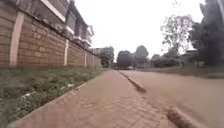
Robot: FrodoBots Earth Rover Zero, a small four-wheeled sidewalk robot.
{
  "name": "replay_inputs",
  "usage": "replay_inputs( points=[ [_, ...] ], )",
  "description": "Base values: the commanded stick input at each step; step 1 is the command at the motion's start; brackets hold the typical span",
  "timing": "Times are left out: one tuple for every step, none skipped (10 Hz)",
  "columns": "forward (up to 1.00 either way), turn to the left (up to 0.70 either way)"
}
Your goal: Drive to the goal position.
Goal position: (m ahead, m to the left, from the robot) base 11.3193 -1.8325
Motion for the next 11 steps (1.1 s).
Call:
replay_inputs(
  points=[
    [0.7,0.0],
    [0.7,0.0],
    [0.7,0.0],
    [0.7,0.0],
    [0.7,0.0],
    [0.7,0.0],
    [0.7,0.0],
    [0.7,0.0],
    [0.7,0.0],
    [0.7,0.0],
    [0.7,0.0]
  ],
)
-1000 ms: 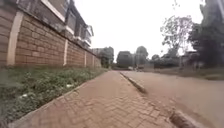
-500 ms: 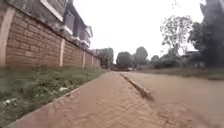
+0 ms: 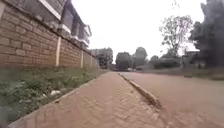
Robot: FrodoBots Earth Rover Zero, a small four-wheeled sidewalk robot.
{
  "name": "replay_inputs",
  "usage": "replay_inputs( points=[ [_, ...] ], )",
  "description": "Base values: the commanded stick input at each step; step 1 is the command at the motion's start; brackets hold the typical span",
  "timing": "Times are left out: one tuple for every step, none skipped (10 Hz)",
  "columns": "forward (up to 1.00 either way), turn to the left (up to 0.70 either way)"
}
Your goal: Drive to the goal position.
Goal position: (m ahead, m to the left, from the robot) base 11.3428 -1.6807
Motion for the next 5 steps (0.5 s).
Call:
replay_inputs(
  points=[
    [0.7,0.0],
    [0.7,0.0],
    [0.7,0.0],
    [0.7,0.0],
    [0.7,0.0]
  ],
)
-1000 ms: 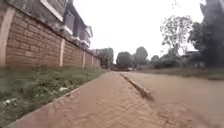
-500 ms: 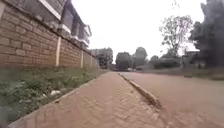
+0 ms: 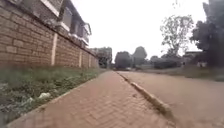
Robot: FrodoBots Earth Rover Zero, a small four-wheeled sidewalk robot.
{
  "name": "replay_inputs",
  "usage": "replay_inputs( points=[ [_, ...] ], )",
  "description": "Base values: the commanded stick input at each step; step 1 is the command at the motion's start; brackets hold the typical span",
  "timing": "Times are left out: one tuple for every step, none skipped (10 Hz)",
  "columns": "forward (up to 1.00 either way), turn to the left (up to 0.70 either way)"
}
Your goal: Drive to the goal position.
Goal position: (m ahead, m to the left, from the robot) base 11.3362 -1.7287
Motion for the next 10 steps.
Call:
replay_inputs(
  points=[
    [0.7,0.0],
    [0.7,0.0],
    [0.7,0.0],
    [0.7,0.0],
    [0.7,0.0],
    [0.7,0.0],
    [0.7,0.0],
    [0.7,0.0],
    [0.7,0.0],
    [0.7,0.0]
  ],
)
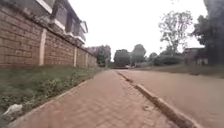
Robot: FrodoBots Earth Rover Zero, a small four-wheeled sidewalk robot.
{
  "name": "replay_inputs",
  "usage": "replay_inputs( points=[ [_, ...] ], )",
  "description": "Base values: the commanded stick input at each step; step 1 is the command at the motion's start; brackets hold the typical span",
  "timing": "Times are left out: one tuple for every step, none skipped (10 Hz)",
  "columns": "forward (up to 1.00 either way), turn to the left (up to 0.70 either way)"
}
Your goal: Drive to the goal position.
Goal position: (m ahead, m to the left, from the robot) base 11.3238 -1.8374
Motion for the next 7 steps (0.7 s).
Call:
replay_inputs(
  points=[
    [0.7,0.0],
    [0.7,0.0],
    [0.7,0.0],
    [0.7,0.0],
    [0.7,0.02],
    [0.7,0.11],
    [0.7,0.31]
  ],
)
